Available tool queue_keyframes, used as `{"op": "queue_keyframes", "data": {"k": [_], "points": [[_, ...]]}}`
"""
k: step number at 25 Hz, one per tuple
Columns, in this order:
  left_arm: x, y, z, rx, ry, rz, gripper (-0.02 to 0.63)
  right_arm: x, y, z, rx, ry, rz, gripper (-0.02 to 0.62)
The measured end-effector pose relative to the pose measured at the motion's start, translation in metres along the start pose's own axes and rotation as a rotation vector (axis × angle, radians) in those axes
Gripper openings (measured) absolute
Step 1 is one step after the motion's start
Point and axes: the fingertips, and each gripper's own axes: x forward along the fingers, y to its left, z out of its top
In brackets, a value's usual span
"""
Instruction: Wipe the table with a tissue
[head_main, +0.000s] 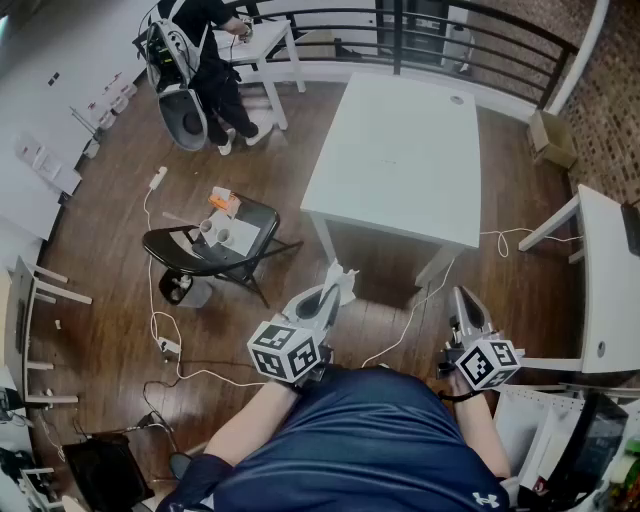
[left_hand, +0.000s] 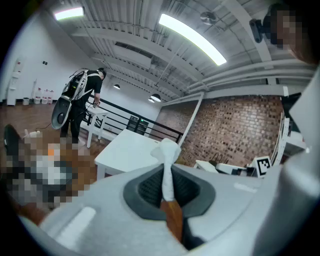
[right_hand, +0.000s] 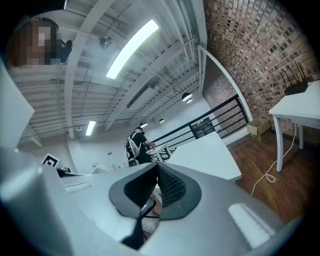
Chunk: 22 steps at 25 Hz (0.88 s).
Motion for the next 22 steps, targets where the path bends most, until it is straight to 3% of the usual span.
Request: {"op": "queue_keyframes", "data": {"k": [11,22], "points": [[0.022,-0.027,-0.011,-0.002,0.003,0.053,0.009,-0.008,-0.047,0.009,0.023,0.018,0.010,0.011],[0.085,0.013,0.002,-0.003,0.033,0.041,0.008,0.042,-0.080,0.013,0.008,0.030,-0.049,0.011]]}}
